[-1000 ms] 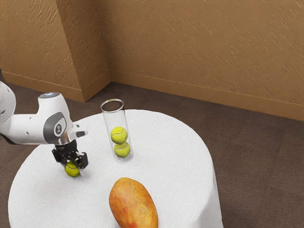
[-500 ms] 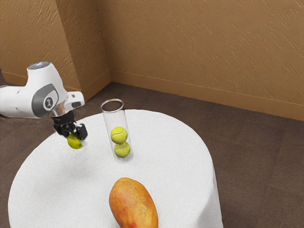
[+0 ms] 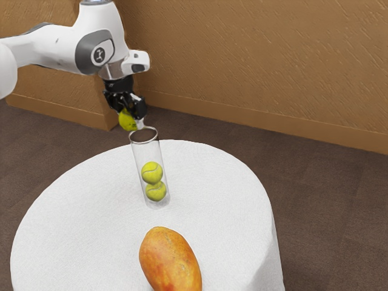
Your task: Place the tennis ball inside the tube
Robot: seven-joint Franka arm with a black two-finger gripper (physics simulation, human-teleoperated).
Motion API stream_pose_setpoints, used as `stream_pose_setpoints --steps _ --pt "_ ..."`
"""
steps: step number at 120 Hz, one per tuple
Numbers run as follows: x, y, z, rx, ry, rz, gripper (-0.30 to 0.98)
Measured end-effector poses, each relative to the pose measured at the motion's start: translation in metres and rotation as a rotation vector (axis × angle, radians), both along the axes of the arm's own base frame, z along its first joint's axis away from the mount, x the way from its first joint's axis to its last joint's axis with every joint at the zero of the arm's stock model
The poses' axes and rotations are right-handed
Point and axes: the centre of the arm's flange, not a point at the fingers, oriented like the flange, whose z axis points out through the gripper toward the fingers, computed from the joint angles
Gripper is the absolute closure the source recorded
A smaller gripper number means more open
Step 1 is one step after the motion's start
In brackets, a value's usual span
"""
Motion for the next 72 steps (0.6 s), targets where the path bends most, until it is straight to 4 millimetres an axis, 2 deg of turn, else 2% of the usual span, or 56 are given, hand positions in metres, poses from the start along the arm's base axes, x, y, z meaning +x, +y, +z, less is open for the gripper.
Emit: stream_pose_setpoints --steps 6,11,43,72 --pt "-0.002 0.014 -0.001 -0.001 0.015 0.021 0.57" --pt "-0.003 0.016 -0.001 -0.002 0.023 0.024 0.57" --pt "0.003 -0.016 -0.002 -0.013 0.029 -0.035 0.58" --pt "0.025 -0.016 -0.007 0.001 0.022 -0.038 0.57"
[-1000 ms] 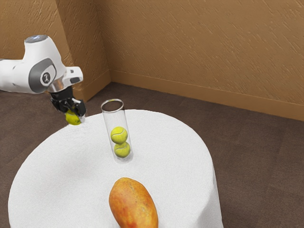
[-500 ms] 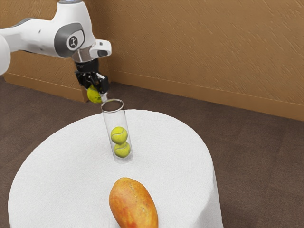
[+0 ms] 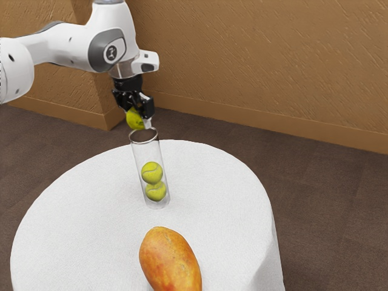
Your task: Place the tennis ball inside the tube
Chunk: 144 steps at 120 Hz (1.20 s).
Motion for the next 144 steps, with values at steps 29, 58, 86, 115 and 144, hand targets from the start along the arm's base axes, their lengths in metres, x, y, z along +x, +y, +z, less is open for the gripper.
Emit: stream_pose_setpoints --steps 29,58,86,115,144 --pt "-0.017 -0.017 0.020 -0.020 -0.014 -0.037 0.48" --pt "-0.033 -0.027 0.011 -0.034 0.021 -0.059 0.46" --pt "-0.036 -0.026 0.007 -0.037 0.031 -0.062 0.45" --pt "-0.043 -0.015 0.007 -0.042 0.037 -0.047 0.44" --pt "-0.042 -0.014 0.007 -0.048 0.038 -0.050 0.25"
